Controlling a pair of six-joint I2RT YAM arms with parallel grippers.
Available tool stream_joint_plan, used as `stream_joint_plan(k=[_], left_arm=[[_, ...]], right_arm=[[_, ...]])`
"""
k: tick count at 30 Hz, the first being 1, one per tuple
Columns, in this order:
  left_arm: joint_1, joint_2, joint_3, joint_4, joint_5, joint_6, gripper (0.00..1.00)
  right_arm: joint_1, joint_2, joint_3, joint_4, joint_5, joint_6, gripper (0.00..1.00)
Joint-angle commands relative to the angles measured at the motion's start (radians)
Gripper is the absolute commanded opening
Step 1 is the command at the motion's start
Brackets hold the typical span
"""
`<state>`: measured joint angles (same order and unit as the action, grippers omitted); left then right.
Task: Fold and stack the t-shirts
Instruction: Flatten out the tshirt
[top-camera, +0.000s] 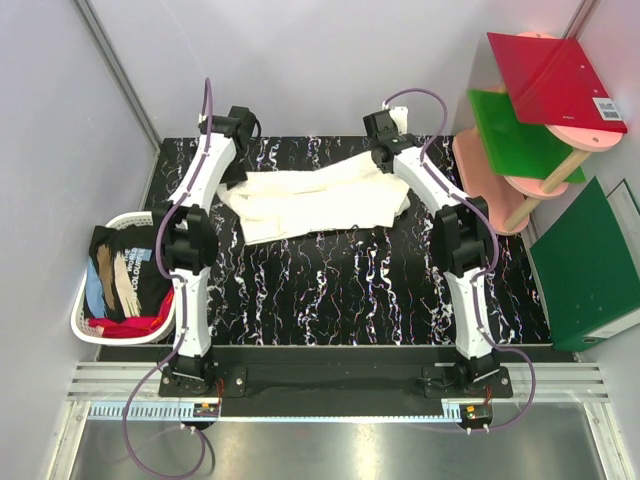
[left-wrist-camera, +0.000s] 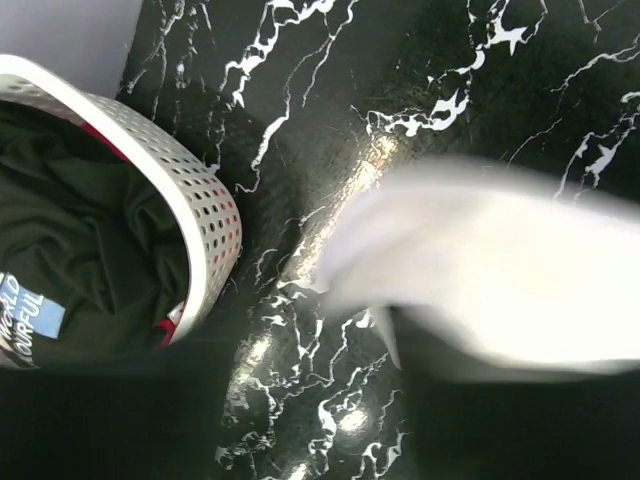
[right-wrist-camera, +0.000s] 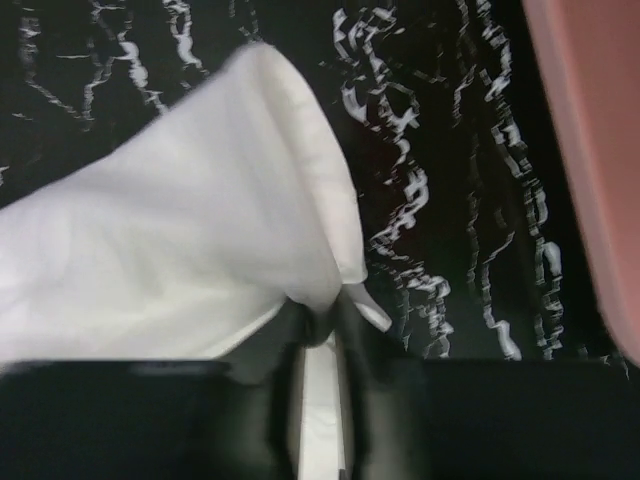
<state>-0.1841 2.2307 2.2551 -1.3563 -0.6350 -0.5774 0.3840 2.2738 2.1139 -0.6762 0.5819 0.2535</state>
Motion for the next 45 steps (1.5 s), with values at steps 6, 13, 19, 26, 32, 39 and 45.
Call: stream_joint_plan(k=[6,13,19,26,32,39,45], left_arm=[[0.023,-0.227,-0.177,0.034,-0.011,-0.050,0.99],[-0.043,-0.393,-0.413,0.117,0.106,-0.029,0.99],[-0.130,-0.384,-0.545,0.123,0.152,-0.059,0.99],[-0.143,-0.356,-0.534,0.118,0.156,-0.027,0.99],[-0.143,-0.365,-0.557,0.118,0.143,-0.015,0.99],[-0.143,-0.364,-0.563,0.117,0.126,-0.001,0.99],[-0.143,-0.349,-0.560,0.118,0.115,0.005,0.99]], right_arm=[[-0.030,-0.167,0.002,0.056,0.080,-0.028,1.00],[-0.034,-0.451,-0.379,0.096,-0.232,-0.017,1.00],[-0.042,-0.421,-0.497,-0.063,-0.438,0.009,1.00],[-0.063,-0.318,-0.502,-0.065,-0.534,0.079,0.96],[-0.071,-0.211,-0.399,-0.066,-0.545,0.113,0.91],[-0.071,-0.146,-0.307,-0.036,-0.579,0.125,0.75],[-0.073,-0.119,-0.279,-0.019,-0.642,0.130,0.30]])
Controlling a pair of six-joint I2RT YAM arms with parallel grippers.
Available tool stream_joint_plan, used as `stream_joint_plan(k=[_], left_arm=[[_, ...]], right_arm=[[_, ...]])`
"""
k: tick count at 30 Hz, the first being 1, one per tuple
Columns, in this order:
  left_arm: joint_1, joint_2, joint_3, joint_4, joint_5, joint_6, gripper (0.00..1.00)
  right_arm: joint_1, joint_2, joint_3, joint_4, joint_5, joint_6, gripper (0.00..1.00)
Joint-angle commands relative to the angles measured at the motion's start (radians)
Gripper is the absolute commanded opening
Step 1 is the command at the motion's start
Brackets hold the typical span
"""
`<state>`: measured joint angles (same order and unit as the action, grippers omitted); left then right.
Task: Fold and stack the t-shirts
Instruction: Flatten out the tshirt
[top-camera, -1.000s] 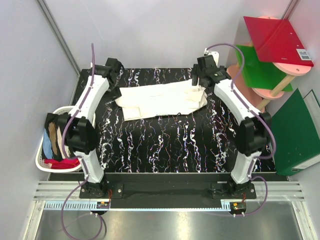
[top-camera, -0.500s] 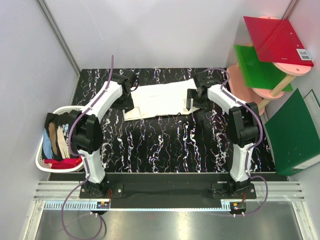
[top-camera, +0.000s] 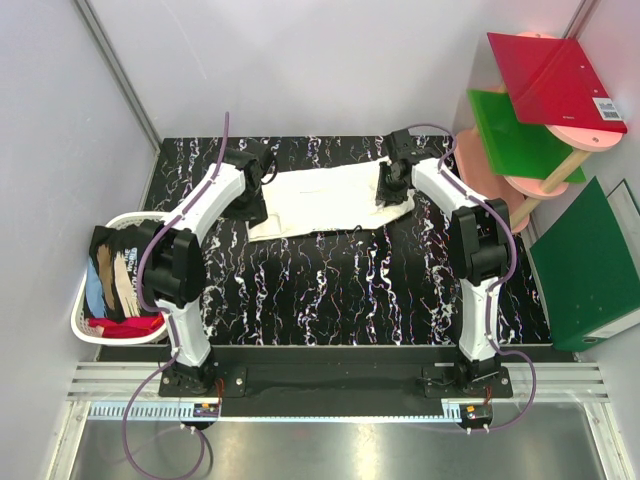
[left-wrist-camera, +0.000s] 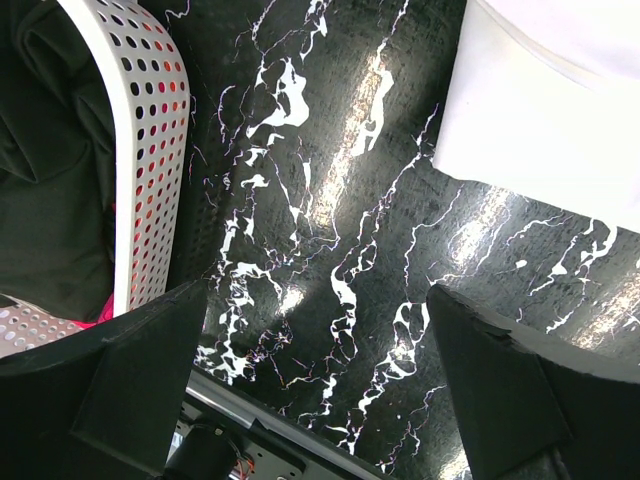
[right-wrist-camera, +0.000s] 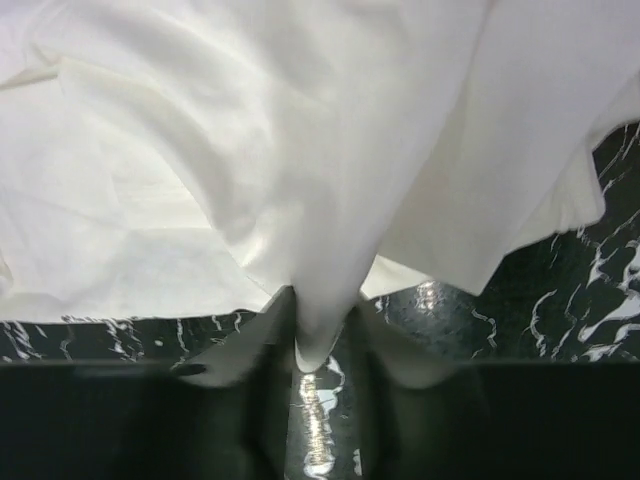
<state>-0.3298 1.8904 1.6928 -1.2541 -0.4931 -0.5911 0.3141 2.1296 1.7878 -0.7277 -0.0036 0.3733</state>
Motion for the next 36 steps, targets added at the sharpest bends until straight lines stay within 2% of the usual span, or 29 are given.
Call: stream_joint_plan(k=[1,2,11,22,29,36], left_arm=[[0.003,-0.005,0.004,0.015,-0.032,0.020,0.99],[0.003,-0.001,0.010,0.015,-0.033,0.023,0.99],[0.003,0.024,0.059,0.015,-0.039,0.033,0.99],[0.003,0.076,0.119,0.015,-0.013,0.031,0.99],[0.005,0.150,0.237,0.016,-0.016,0.024,0.99],[0.005,0.257,0.399,0.024,0.082,-0.009,0.99]], right_arm=[[-0.003,0.029,0.051,0.031,-0.062,0.012,0.10],[-0.001,0.032,0.051,0.033,-0.067,0.015,0.00],[-0.003,-0.057,0.051,0.062,-0.033,0.003,0.00],[-0.003,-0.132,0.163,0.109,0.094,-0.017,0.00],[-0.001,-0.066,0.246,0.171,0.135,-0.011,0.00],[-0.001,0.049,0.401,0.211,0.175,-0.014,0.00]])
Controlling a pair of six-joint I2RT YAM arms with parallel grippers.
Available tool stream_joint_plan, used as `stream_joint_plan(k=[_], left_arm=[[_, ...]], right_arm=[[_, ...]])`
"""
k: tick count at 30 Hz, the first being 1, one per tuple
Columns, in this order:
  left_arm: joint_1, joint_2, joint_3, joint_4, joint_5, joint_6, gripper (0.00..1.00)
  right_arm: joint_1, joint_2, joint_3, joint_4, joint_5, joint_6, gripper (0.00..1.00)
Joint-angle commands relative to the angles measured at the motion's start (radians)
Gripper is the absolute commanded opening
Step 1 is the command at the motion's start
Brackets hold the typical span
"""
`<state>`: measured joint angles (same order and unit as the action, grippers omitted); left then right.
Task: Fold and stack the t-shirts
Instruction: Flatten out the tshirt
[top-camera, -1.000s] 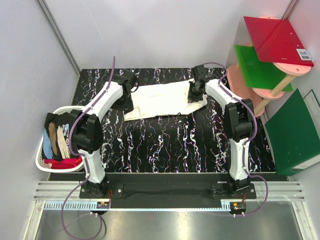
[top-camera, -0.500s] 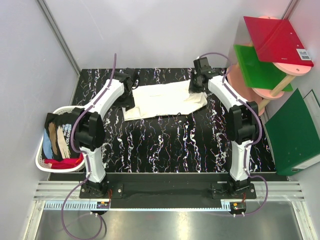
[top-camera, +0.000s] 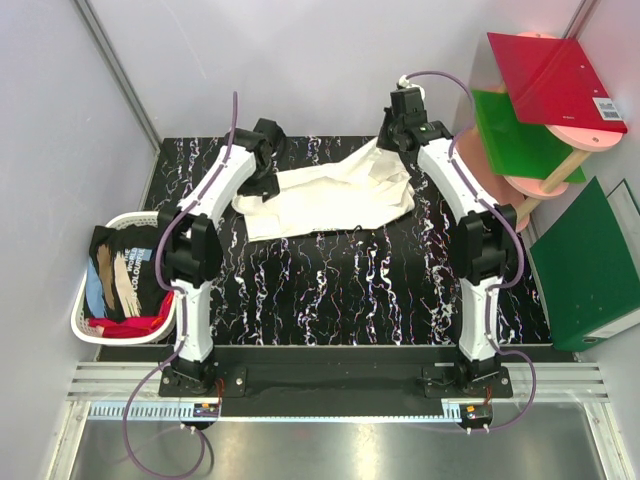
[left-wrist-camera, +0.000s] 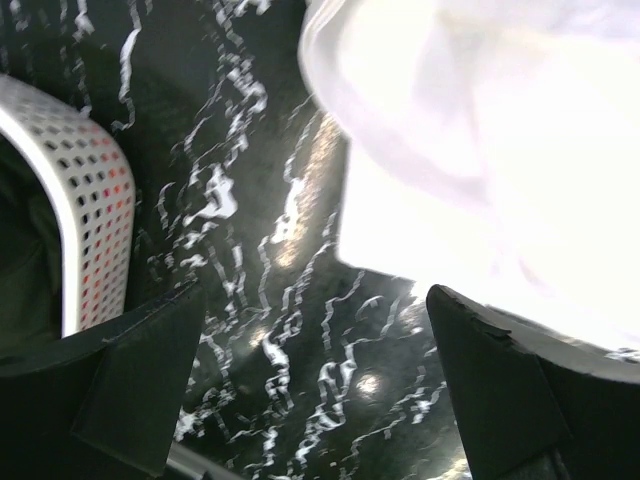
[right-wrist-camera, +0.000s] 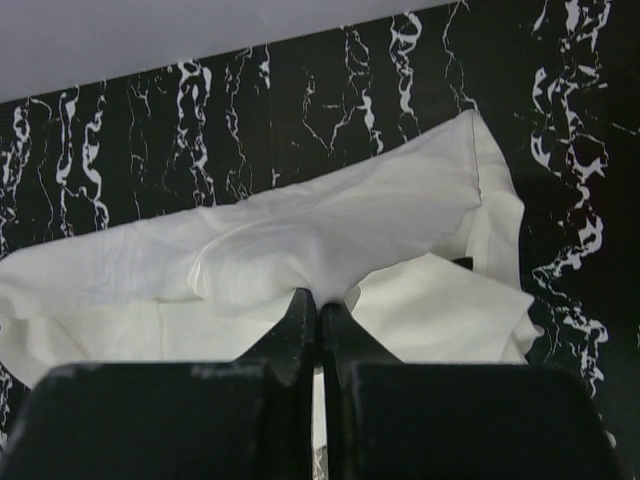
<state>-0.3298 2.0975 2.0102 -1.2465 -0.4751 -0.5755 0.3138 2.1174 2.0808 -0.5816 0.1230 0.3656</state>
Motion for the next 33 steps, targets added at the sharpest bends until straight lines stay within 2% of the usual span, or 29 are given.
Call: stream_joint_plan(k=[1,5,9,15,22,27,33], left_arm=[[0.005,0.062,0.084,0.018,0.067,-0.038,0.99],[0.020,0.119,0.075,0.012,0.041,-0.083,0.99],[0.067,0.125,0.094,0.013,-0.049,-0.132,0.99],[0.150,0.168,0.240,0.015,-0.123,-0.047,0.99],[0.255,0.174,0.266,0.039,-0.060,-0.050,0.99],[0.259,0.225,0.292,0.044,0.032,-0.037,0.99],[0.259,0.259,0.242,0.074,0.142,-0.044,0.99]], right_arm=[[-0.005,0.087,0.122,0.065,0.052,-0.002,0.00],[-0.018,0.142,0.189,0.065,0.046,0.012,0.00],[-0.041,0.174,0.216,0.063,0.026,0.025,0.00],[-0.093,0.211,0.258,0.065,-0.011,0.042,0.00],[-0.154,0.295,0.380,0.066,-0.060,0.076,0.00],[-0.177,0.355,0.433,0.086,-0.095,0.104,0.00],[-0.194,0.375,0.424,0.095,-0.144,0.121,0.00]])
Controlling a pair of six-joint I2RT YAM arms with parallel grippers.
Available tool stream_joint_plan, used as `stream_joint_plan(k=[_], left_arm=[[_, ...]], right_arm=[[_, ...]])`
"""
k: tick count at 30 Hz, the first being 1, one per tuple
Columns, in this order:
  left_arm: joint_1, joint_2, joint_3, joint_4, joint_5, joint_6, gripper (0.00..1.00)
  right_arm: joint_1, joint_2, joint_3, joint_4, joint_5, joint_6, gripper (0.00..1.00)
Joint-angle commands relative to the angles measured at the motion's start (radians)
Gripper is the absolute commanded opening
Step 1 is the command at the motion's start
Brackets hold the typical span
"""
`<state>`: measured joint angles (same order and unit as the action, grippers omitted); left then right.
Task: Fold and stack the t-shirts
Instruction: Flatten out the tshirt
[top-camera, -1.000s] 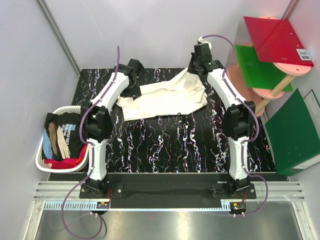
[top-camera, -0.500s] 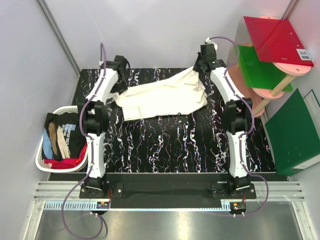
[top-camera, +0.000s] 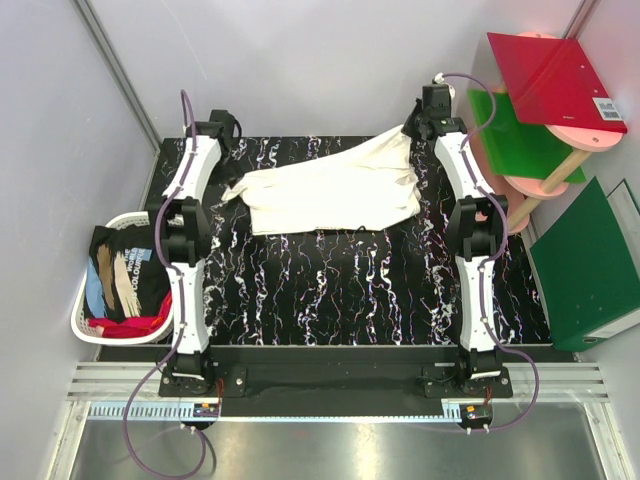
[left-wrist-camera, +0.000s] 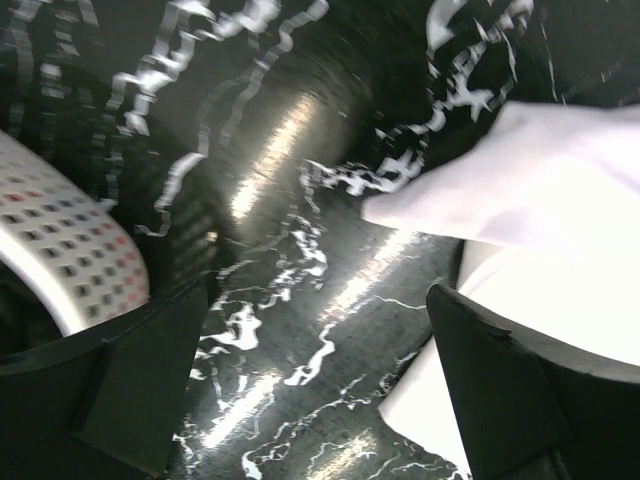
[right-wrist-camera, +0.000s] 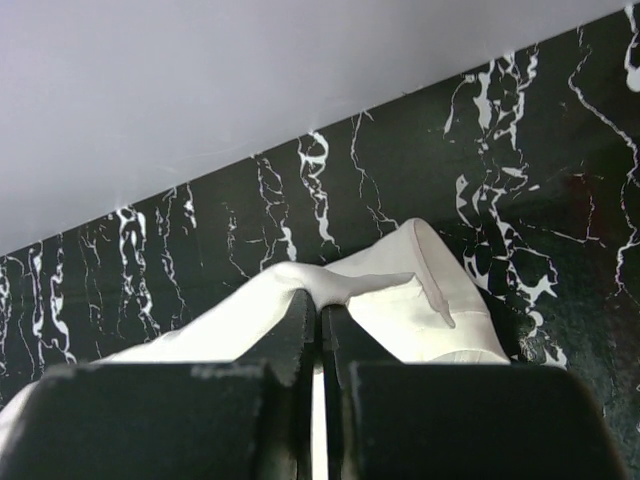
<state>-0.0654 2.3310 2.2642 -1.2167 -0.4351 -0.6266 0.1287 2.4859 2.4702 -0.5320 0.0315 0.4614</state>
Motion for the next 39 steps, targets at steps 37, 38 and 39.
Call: stream_joint_plan(k=[37,38,39], left_arm=[[0.041,-0.009,-0.106,0.177,0.151,0.074,0.78],[0.042,-0.006,-0.112,0.175,0.150,0.076,0.78],[0.042,-0.002,-0.118,0.177,0.145,0.076,0.78]], right_arm=[[-0.060,-0.033,-0.091,0.055,-0.147,0.034,0.00],[-0.060,-0.035,-0.097,0.055,-0.147,0.034,0.00],[-0.060,-0.038,-0.102,0.055,-0.148,0.030,0.00]])
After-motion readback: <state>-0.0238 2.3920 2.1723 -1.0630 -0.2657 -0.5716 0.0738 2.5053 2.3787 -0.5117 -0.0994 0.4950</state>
